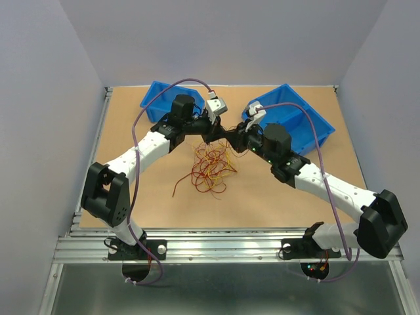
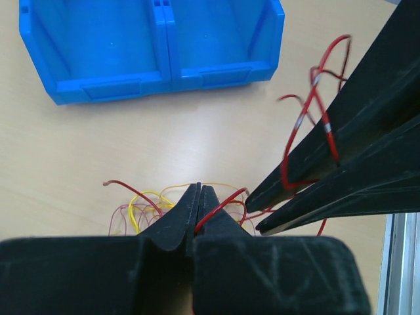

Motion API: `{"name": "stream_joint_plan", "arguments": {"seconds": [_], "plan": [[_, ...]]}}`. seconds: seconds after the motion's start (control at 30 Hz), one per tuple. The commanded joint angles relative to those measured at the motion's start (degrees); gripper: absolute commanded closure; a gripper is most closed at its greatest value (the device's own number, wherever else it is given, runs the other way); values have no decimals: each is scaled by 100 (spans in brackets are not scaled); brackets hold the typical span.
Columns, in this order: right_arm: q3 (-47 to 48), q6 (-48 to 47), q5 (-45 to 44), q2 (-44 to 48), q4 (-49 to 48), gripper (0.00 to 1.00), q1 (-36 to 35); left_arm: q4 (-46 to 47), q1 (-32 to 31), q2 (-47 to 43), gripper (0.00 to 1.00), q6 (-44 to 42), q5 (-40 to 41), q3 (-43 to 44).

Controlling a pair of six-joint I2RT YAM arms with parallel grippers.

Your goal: Untangle the cables

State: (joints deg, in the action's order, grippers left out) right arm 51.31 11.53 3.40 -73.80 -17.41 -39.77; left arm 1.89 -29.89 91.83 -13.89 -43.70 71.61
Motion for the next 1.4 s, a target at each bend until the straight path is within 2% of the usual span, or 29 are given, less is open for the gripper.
{"name": "stream_joint_plan", "arguments": {"seconds": [0.0, 0.47, 0.8, 0.97, 1.1, 1.13, 1.17, 1.2, 1.27, 1.37], "plan": [[-95, -107, -252, 261, -412, 80, 31, 75, -8, -210, 100, -79, -85, 37], [-95, -177, -314, 243, -421, 68, 39, -154, -8, -262, 100, -281, -666, 72], [-95, -256, -560, 226, -412, 65, 31, -180, -8, -297, 100, -325, -736, 81], [-42, -283, -375, 138, -386, 66, 39, -172, 1, -341, 100, -325, -824, 90], [37, -292, -112, -46, -368, 74, 31, -303, -8, -341, 100, -386, -868, 81], [54, -274, -7, -99, -360, 86, 39, -303, -8, -333, 98, -386, -868, 72], [72, -248, 3, -99, -360, 92, 31, -312, -8, -341, 94, -395, -859, 72], [81, -222, -93, -99, -351, 99, 39, -303, -8, -367, 86, -430, -824, 55], [63, -160, -312, -65, -342, 100, 39, -268, -8, -411, 75, -439, -737, 2], [169, -37, -1496, -125, -18, 99, 118, 283, 44, -657, 55, -159, -403, -287]]}}
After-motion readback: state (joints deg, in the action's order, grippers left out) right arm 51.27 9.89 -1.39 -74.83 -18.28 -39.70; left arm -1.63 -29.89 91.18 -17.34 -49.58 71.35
